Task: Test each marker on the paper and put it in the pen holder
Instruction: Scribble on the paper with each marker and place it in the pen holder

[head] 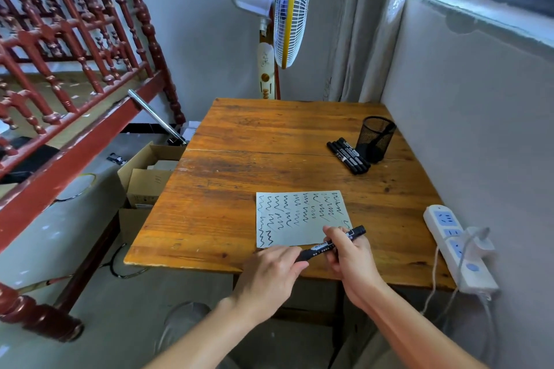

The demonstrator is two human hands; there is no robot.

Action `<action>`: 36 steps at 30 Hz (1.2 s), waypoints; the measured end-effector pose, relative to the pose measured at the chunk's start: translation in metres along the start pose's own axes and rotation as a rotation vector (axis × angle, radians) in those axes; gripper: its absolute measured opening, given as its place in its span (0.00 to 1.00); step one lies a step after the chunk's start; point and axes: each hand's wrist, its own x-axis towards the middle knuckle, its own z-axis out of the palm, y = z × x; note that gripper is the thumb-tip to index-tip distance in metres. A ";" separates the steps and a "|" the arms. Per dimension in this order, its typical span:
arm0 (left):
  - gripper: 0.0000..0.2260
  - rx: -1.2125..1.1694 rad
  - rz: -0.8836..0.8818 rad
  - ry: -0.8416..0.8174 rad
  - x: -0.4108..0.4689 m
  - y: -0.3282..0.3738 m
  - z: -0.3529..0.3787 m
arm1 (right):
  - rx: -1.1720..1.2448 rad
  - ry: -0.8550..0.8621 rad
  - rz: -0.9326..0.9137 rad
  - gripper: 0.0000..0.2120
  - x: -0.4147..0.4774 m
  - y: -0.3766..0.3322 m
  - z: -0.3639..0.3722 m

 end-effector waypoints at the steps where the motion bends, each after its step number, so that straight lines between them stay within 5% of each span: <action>1: 0.15 0.022 0.018 -0.014 0.005 -0.005 -0.002 | -0.016 -0.009 0.008 0.11 0.004 -0.002 -0.001; 8: 0.27 0.172 -0.285 -0.053 0.029 -0.081 -0.013 | -0.038 0.192 -0.165 0.08 0.053 -0.063 -0.024; 14: 0.20 0.261 -0.418 -0.127 0.016 -0.107 0.000 | -0.106 0.507 -0.365 0.06 0.130 -0.129 -0.057; 17: 0.19 0.274 -0.412 -0.168 0.015 -0.106 0.002 | -0.281 0.671 -0.362 0.15 0.172 -0.146 -0.074; 25: 0.24 0.302 -0.416 -0.195 0.016 -0.107 -0.002 | -0.730 0.665 -0.202 0.18 0.239 -0.137 -0.082; 36: 0.22 0.273 -0.423 -0.178 0.015 -0.106 -0.004 | -1.187 0.585 -0.232 0.20 0.242 -0.142 -0.078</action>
